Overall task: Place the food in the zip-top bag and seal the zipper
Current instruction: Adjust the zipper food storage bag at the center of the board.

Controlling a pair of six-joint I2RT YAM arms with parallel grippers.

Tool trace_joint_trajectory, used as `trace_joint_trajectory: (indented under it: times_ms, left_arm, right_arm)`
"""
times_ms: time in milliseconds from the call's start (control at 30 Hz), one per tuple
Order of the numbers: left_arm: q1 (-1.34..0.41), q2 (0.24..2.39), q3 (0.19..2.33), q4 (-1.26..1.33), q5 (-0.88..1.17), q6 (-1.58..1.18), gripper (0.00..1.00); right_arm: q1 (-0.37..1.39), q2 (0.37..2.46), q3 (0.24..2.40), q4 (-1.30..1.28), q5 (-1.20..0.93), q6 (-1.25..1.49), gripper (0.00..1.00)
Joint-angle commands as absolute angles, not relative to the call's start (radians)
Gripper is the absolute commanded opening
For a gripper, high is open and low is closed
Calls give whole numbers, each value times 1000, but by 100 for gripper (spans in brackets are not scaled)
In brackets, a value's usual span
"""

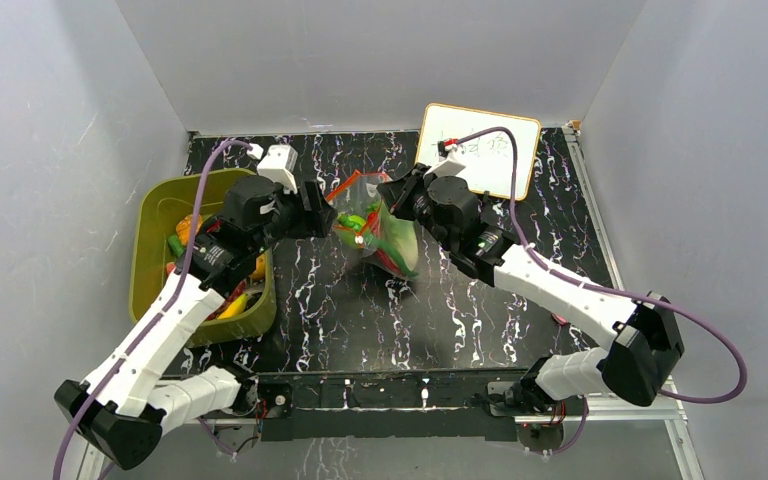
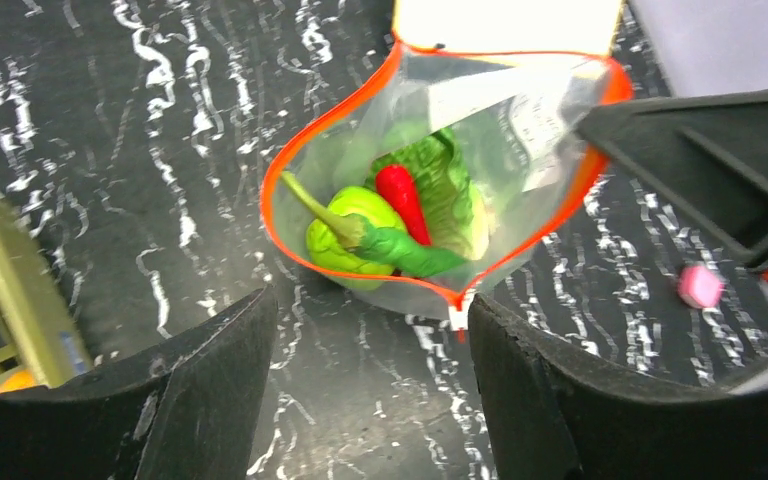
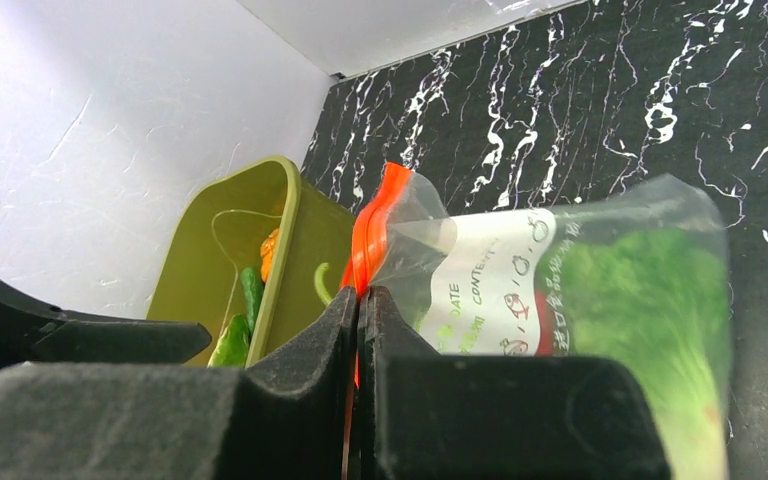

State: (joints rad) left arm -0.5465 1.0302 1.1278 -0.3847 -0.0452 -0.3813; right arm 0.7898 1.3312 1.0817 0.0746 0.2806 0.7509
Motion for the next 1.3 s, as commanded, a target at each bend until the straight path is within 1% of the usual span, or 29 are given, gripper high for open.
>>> trace_joint_trajectory:
  times_ms: [0, 100, 167, 200, 267, 400, 500, 567, 600, 667, 733, 833, 967, 1133, 1267]
  left_arm:
    - [-550, 1035, 1096, -448, -165, -315, 68]
    - [-549, 1069, 1132, -493, -162, -347, 62]
    - [-549, 1082, 1144, -519, -159, -385, 54]
    - [-549, 1080, 1132, -507, -135, -402, 51]
    - [-549, 1065, 1085, -441, -60, -445, 49]
    - [-549, 1080, 1024, -317, 103, -519, 49]
    - [-549, 1097, 1015, -263, 179, -553, 41]
    - [-549, 1101, 1017, -251, 212, -566, 40]
    - [-549, 1101, 1022, -253, 208, -569, 41]
    - [-549, 1095, 1037, -263, 163, -585, 46]
    - [-549, 1084, 1048, -270, 110, -630, 49]
    - [-549, 1080, 1062, -294, 78, -647, 57]
    - [-549, 1089, 1079, -377, 0, -646, 61]
    - [-549, 1086, 1047, -359, -13, -687, 65]
    - [-549, 1096, 1046, -372, -14, -733, 64]
  right_arm:
    - [776, 1275, 1065, 141, 239, 741, 0]
    - [773, 1258, 1055, 136, 237, 745, 0]
    - [769, 1246, 1046, 137, 243, 749, 0]
    - [768, 1242, 1045, 137, 244, 751, 0]
    - [767, 1238, 1044, 138, 239, 755, 0]
    - [768, 1238, 1042, 147, 212, 769, 0]
    - [768, 1234, 1032, 152, 202, 772, 0]
    - [768, 1225, 1017, 161, 209, 772, 0]
    - [768, 1222, 1011, 164, 218, 769, 0]
    - [768, 1220, 1004, 166, 228, 766, 0]
    - [766, 1219, 1004, 168, 226, 765, 0]
    - [767, 1218, 999, 181, 222, 780, 0]
    - [767, 1218, 1003, 186, 224, 785, 0]
    - [766, 1232, 1010, 187, 217, 787, 0]
    - [766, 1249, 1013, 195, 217, 788, 0]
